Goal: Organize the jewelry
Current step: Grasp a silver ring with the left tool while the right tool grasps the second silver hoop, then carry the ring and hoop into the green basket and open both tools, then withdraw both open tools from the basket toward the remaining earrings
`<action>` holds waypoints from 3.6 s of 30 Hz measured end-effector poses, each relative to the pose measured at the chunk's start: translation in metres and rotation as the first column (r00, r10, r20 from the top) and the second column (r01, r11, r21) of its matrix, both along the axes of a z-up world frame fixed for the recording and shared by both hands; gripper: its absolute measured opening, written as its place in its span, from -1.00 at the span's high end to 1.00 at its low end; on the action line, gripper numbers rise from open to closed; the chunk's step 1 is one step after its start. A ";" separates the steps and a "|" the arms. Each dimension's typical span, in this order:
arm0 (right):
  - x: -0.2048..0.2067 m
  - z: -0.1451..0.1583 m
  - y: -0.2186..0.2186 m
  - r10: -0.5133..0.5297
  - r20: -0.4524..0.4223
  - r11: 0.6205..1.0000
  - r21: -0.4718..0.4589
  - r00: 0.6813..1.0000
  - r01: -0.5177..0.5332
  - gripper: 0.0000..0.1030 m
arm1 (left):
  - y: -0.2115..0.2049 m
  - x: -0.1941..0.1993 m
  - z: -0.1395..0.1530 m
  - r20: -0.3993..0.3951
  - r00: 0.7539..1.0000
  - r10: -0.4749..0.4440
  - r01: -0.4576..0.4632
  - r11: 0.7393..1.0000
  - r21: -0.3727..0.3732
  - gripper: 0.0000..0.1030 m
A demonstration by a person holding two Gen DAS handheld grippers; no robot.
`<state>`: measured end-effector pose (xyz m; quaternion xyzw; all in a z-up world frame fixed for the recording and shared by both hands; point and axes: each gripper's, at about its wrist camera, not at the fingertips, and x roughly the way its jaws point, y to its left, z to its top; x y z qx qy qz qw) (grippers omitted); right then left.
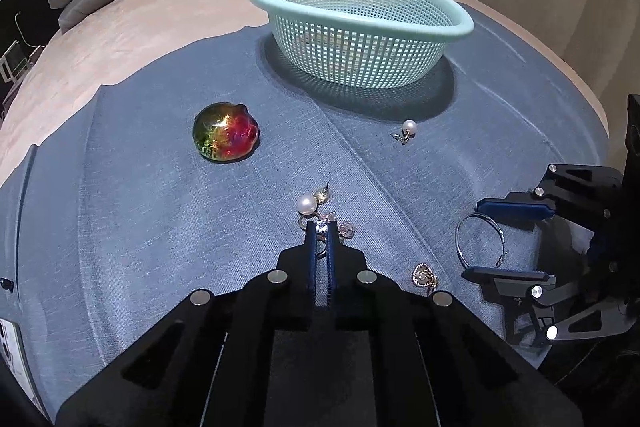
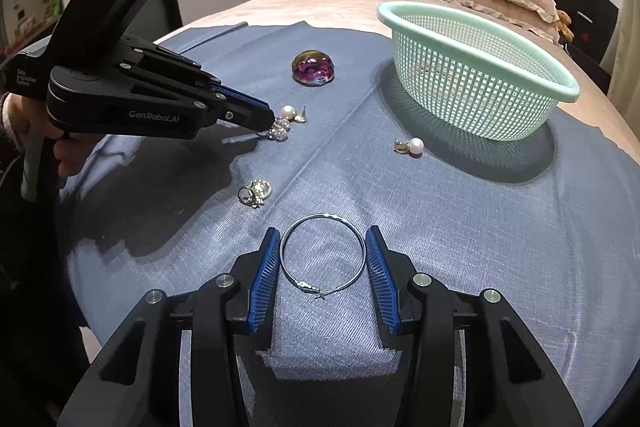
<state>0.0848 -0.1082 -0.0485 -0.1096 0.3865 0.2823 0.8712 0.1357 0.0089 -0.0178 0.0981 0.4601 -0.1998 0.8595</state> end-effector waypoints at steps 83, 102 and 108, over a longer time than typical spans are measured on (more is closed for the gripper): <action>0.149 0.097 -0.072 -0.097 0.241 0.995 0.005 0.966 0.099 0.19 | -0.096 0.130 0.076 0.046 0.986 -0.162 0.156 0.981 0.117 0.79; 0.140 0.089 -0.081 -0.133 0.283 0.990 -0.002 0.950 0.139 -0.59 | -0.071 0.134 0.081 0.047 0.995 -0.083 0.081 0.995 0.058 -0.36; 0.112 0.108 -0.084 -0.110 0.334 0.992 -0.020 0.936 0.124 -0.66 | -0.043 0.107 0.102 0.098 0.995 -0.026 0.018 0.997 0.075 -0.81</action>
